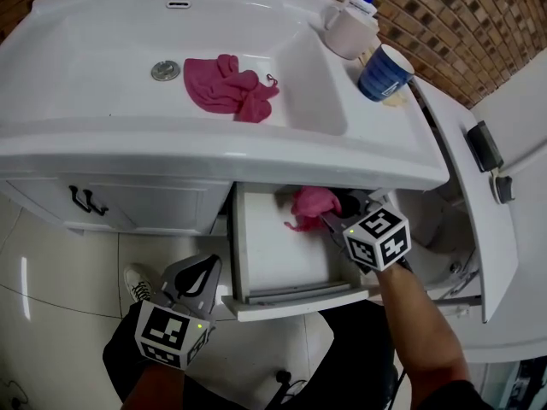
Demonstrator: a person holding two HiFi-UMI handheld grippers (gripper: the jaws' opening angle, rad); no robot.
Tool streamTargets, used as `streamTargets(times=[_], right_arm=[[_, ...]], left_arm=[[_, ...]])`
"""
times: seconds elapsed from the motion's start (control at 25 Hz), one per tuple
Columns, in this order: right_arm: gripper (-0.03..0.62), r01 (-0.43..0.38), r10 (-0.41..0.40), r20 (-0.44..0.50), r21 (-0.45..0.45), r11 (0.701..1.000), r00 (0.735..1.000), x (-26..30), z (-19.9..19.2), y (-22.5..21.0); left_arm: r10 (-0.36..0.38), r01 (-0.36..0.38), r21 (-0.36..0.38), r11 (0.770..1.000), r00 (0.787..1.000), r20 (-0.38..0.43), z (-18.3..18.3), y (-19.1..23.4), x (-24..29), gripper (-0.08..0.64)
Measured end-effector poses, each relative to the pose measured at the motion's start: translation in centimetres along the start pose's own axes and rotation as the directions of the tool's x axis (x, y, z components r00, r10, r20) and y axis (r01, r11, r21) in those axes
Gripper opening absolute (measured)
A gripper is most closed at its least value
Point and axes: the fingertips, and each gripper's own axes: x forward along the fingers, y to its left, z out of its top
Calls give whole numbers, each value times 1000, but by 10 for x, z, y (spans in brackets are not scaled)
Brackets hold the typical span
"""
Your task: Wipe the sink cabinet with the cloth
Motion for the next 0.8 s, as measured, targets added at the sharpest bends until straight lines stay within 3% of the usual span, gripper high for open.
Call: streamTargets(times=[0.52,0.64,0.8], right_arm=[[80,89,-89,-38,13,996,995,-40,-29,-40],[80,57,-57,7,2,998,998,-43,-13,-28],[80,-56,63,92,-80,995,994,-42,31,19]], left_arm=[[-1,0,10,1000,1000,22,6,-6,4,6],[2,-2,4,1000,1000,22,5,-5,4,6],[10,-10,-5,1000,1000,20,3,0,1,6]])
